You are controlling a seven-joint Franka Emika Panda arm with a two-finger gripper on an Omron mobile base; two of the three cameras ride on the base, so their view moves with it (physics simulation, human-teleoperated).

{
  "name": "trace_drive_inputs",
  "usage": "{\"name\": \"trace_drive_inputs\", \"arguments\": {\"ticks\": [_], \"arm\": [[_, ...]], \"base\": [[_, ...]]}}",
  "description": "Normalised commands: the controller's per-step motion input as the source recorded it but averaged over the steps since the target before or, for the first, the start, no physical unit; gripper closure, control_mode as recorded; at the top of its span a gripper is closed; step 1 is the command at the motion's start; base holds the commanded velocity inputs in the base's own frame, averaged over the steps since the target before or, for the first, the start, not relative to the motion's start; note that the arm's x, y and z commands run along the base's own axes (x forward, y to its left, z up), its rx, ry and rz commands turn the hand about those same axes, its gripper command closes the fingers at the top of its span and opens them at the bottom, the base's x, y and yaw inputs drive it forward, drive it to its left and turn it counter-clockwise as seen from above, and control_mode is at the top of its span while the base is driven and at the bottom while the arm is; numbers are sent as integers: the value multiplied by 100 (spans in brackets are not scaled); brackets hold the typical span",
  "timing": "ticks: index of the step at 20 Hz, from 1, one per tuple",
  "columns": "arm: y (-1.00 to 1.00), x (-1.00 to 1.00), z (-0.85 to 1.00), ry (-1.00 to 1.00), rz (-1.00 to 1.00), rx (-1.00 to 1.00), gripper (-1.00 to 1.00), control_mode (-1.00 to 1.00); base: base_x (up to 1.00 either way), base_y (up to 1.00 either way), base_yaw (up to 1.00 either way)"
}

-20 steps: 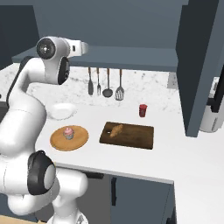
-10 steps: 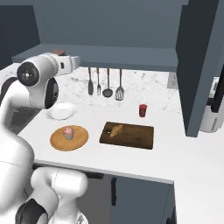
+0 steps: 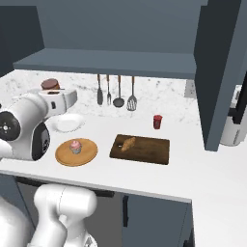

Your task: From the different types of pastries on the counter, select a croissant and place it on the cutting board. Then retrieve a jar of jam from the cabinet and place it alongside the croissant on the cutting board.

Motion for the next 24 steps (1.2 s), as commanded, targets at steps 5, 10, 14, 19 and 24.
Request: {"name": "trace_drive_inputs", "arguments": {"ticks": [5, 10, 14, 19, 24], "arm": [[-5, -99, -92, -15, 0, 1, 100, -100], [-26, -93, -100, -13, 3, 4, 100, -100], [-35, -78, -100, -21, 4, 12, 100, -100], [-1, -8, -33, -11, 1, 9, 100, -100], [0, 3, -91, -9, 2, 0, 100, -100]], "base": [[0, 0, 0], [0, 0, 0], [0, 0, 0], [0, 0, 0], [0, 0, 0]]}}
